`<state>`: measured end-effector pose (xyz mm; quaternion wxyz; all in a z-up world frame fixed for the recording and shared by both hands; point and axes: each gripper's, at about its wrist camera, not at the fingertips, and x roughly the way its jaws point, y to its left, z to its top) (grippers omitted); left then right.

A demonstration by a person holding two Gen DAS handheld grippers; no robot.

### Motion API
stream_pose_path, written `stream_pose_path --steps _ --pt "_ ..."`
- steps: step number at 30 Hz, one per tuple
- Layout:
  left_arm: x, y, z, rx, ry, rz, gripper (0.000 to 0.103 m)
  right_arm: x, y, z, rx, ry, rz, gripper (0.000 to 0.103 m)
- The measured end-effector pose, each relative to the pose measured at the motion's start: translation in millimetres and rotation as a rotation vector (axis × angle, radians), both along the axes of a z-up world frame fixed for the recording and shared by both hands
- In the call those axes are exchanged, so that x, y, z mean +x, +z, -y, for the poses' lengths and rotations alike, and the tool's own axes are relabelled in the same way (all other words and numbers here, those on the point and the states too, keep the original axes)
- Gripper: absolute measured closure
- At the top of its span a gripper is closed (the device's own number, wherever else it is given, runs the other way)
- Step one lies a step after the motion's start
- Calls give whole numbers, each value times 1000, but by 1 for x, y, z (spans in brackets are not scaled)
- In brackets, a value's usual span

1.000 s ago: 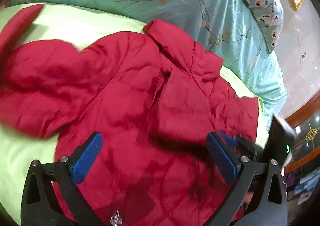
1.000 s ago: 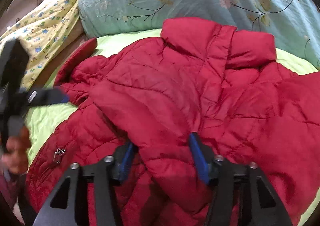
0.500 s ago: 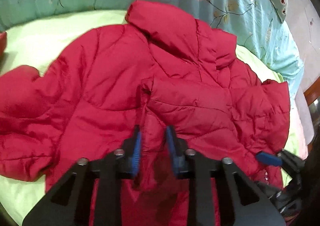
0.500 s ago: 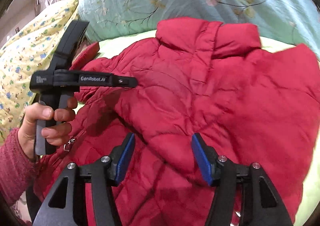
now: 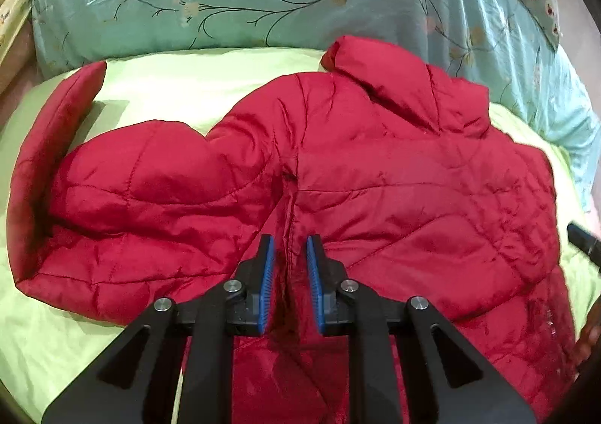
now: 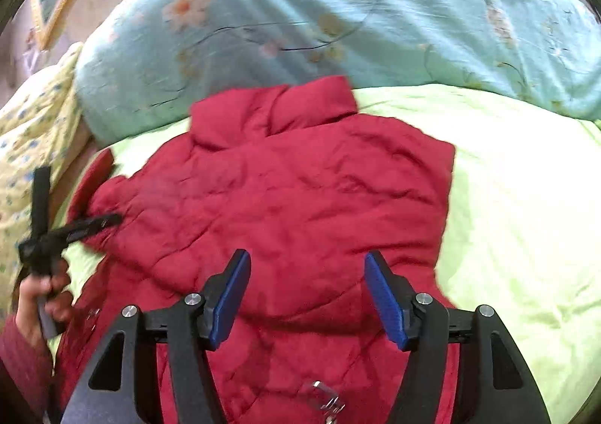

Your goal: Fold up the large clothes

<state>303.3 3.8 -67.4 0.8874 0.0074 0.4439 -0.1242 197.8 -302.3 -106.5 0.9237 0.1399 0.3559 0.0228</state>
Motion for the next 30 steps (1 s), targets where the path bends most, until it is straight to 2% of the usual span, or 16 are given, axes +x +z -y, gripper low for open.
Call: stream_pose_path --steps 2,6,10,13,15,20,23,30 --pt "-1 -1 4 30 11 12 87 11 -2 0 -21 -8 -4 38" --pt "-15 10 0 35 56 42 87 34 -21 -2 -100 -29 -59 37" --pt "-40 35 -7 -22 56 111 87 49 -48 3 -106 -33 -125 36" --pt "-51 43 7 -51 -1 127 87 53 -54 3 -116 -27 -134 34" --pt "-49 37 23 -36 -34 106 85 56 -55 0 -123 -18 -143 31" --pt "-32 -7 53 63 -27 22 84 58 -58 1 -118 -9 -148 29" --pt "-29 -22 52 63 -15 19 83 59 -59 -2 -125 -13 -153 28" --pt "-28 -28 60 96 -3 38 83 54 -53 -6 -143 -61 -174 28"
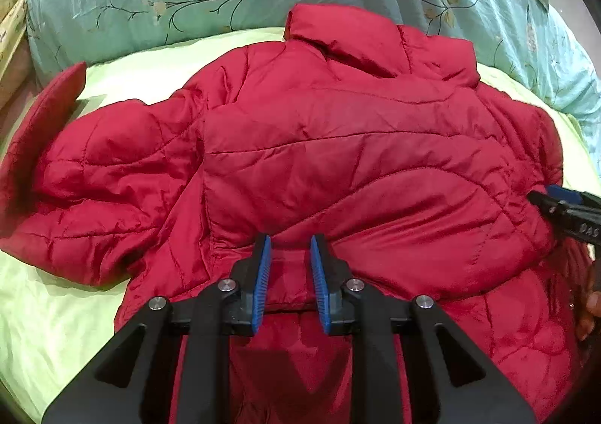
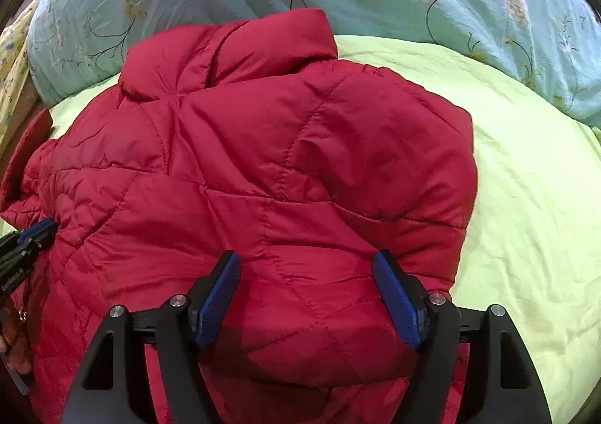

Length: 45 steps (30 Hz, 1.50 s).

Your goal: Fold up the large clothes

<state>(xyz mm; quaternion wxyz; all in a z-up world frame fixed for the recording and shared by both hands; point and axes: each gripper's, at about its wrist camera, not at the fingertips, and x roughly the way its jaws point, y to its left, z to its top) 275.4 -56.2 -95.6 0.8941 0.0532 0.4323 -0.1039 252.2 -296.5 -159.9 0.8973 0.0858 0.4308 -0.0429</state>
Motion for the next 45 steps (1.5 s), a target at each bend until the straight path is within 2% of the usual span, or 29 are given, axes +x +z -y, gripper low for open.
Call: stream_pose_path --steps 4,8,10,11,12,14,15,21,27,31,37,45 --pt "0 -2 4 13 5 9 82 -9 13 1 -27 -32 43 28" --pt "0 -2 9 40 8 10 81 -1 -4 8 23 -21 -19 23" --pt "-2 0 10 73 17 13 77 2 -7 6 17 -10 -28 20" --pt "-3 2 10 93 31 17 67 2 -6 5 11 -6 -32 18" --pt "-4 3 9 118 51 24 53 2 -6 3 2 -4 -34 18" --pt "-7 8 5 160 91 42 33 2 -6 1 -6 0 -34 16" --pt "-10 11 2 162 96 53 31 1 -6 0 -8 2 -33 16" --pt "-25 22 -11 204 112 80 31 0 -6 -2 -16 1 -29 16" --pt "-26 31 -38 204 153 94 31 -13 1 -9 -35 -7 -15 16" --pt "-27 41 -56 196 181 114 31 -31 17 -23 -44 2 14 16" --pt "-29 57 -81 186 216 146 31 -52 39 -46 -53 49 59 16" --pt "-19 64 -104 196 254 165 31 -78 42 -79 -52 142 75 16"
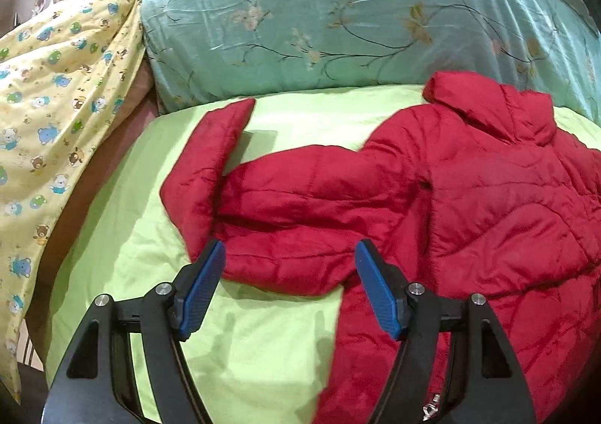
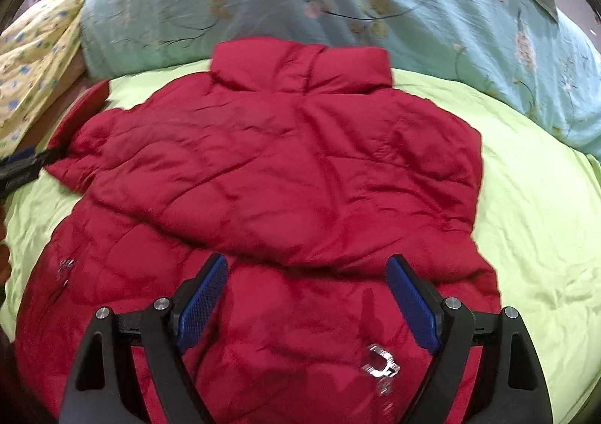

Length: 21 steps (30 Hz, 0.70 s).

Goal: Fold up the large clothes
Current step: 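Grasp the other sleeve with the left gripper and fold it across the body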

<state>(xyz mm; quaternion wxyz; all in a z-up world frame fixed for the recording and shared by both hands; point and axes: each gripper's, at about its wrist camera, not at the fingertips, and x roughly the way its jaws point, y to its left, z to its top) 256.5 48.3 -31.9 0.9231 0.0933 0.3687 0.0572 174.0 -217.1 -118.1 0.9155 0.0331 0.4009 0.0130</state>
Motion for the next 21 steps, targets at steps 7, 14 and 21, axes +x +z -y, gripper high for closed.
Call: stream_pose_path --steps 7,14,21 --pt "24 3 -29 11 67 13 28 -6 8 -18 -8 51 39 16" --pt "43 2 -47 29 111 21 28 -4 3 -18 -2 50 25 16" --pt "80 -8 -60 62 158 16 27 -2 -2 -14 14 49 16 16"
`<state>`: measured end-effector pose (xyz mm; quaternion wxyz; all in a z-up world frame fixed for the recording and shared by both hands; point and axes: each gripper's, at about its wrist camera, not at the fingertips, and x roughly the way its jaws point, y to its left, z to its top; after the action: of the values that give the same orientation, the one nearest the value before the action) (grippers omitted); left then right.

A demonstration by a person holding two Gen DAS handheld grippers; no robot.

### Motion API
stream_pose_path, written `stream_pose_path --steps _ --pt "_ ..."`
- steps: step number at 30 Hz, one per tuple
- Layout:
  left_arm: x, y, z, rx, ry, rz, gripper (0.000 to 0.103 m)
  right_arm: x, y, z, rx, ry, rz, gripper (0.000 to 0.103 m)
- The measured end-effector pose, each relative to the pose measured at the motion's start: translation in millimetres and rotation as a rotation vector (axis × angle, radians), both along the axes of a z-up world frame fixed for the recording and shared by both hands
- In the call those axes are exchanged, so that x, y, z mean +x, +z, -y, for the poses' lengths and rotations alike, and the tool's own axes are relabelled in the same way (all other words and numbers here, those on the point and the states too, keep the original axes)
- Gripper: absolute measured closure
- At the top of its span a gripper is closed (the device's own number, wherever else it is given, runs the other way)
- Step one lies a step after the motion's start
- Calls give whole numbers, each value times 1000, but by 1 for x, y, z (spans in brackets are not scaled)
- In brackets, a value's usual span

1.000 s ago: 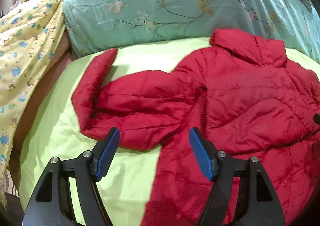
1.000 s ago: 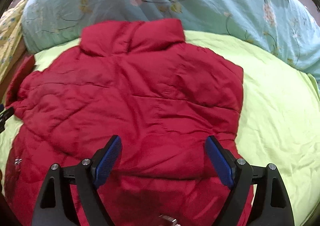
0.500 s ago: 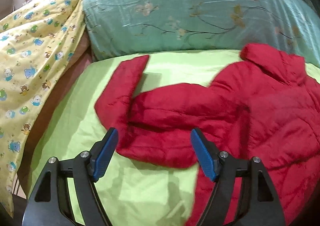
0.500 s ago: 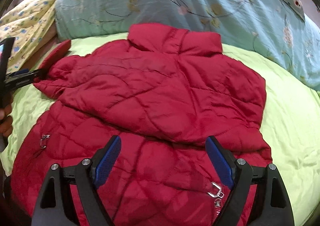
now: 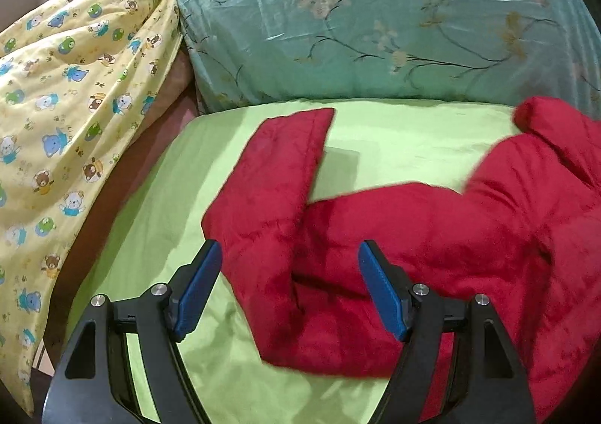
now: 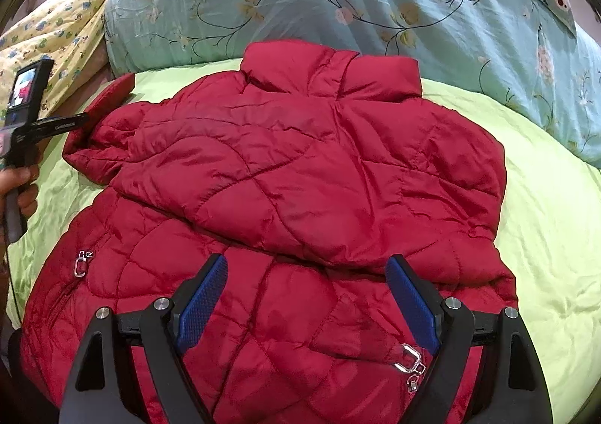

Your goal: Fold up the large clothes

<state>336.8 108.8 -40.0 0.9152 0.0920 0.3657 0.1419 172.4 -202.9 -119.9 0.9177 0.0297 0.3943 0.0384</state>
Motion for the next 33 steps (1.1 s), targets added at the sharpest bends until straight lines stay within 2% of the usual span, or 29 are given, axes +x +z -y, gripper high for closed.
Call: stream_pose_path --steps 3,6,8,9,11,13,15,20,28,33 --pt "24 -5 -10 5 34 -12 24 1 -3 3 10 1 -5 16" --pt "55 -22 -24 2 77 -75 24 3 -6 9 34 -6 -13 16" --pt "74 -36 -37 -56 92 -133 28 5 -9 13 50 -11 -21 16" --pt "78 -40 -42 -84 92 -146 46 5 -9 14 56 -13 -24 16" --pt "82 -43 -48 -117 92 -164 71 6 -10 18 74 -18 -27 16" --pt "75 -36 -55 -175 85 -139 84 6 -11 21 89 -20 -28 16" --pt "66 -27 -60 -227 77 -113 91 6 -10 22 99 -20 -27 16" --pt "26 -1 -54 -400 13 -36 93 5 -9 19 130 -4 -25 16" --pt "-34 42 5 -533 -182 73 94 3 -3 24 205 -6 -17 16" --pt "-63 59 70 -595 -333 99 94 -1 2 36 263 -22 -8 16"
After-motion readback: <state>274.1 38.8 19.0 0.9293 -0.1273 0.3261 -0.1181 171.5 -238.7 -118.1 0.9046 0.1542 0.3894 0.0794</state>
